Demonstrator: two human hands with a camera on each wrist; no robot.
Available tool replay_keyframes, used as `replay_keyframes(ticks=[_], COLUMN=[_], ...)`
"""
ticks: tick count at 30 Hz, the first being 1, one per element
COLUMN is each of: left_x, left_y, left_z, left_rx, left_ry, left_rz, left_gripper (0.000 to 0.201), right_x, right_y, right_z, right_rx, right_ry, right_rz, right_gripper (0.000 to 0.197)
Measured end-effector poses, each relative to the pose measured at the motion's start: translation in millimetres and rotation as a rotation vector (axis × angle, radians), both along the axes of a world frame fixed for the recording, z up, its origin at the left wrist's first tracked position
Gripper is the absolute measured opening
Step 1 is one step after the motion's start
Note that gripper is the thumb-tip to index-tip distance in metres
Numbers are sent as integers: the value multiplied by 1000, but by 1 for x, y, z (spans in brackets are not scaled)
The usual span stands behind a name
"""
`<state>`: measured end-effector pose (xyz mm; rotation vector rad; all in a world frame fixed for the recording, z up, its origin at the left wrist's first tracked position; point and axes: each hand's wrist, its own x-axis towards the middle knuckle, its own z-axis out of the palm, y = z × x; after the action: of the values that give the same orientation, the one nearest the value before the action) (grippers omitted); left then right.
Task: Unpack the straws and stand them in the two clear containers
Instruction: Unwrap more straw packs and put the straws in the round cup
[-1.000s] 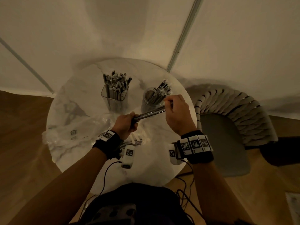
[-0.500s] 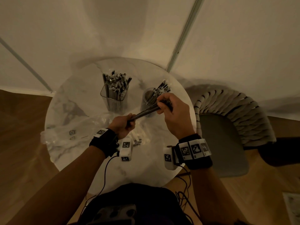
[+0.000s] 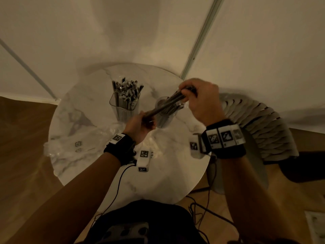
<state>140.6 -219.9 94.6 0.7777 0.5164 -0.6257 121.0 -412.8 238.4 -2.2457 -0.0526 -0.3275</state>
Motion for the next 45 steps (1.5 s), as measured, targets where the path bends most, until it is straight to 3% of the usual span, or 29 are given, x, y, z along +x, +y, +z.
replay_keyframes(ticks=[2, 4, 6, 8, 9, 12, 14, 19, 22, 25, 28, 32, 40, 45], left_x=[9, 16, 20, 26, 28, 28, 27, 33, 31, 28, 28, 29, 25, 22], left_y=[-3, -8, -14, -20, -22, -26, -30, -37, -41, -45, -45, -47, -54, -56], left_z=[5, 9, 13, 6, 0, -12, -12, -12, -8, -4, -9, -10, -7, -2], left_rx=[-45, 32, 184, 465, 626, 1003, 1124, 1149, 1129, 1145, 1174, 1206, 1221, 1260], left_ry=[-9, -25, -72, -166, -232, -453, -607, -774, -830, -887, -842, -813, -800, -811], left_rz=[28, 18, -37, -131, -188, -345, -454, -570, -583, -444, -415, -377, -325, -309], left_gripper=[41, 40, 25, 12, 17, 71, 97, 125, 108, 86, 91, 95, 89, 79], right_x=[17, 34, 47, 58, 63, 75, 80, 90, 90, 87, 82, 75, 83, 83], right_y=[-8, -16, -22, -28, -31, -37, -38, -27, -21, -18, -11, -2, -6, -3], right_z=[22, 41, 53, 59, 59, 49, 38, 1, -27, -55, -78, -91, -111, -104], right_rx=[-17, -70, -132, -193, -224, -304, -352, -452, -457, -549, -609, -371, -531, -336], right_ry=[-25, -53, -62, -53, -47, -17, 7, 85, 89, 88, 152, 269, 215, 258], right_rz=[9, 20, 33, 44, 48, 62, 88, 143, 192, 233, 241, 111, 133, 66], right_gripper=[17, 17, 18, 19, 19, 20, 19, 17, 17, 18, 21, 47, 40, 49])
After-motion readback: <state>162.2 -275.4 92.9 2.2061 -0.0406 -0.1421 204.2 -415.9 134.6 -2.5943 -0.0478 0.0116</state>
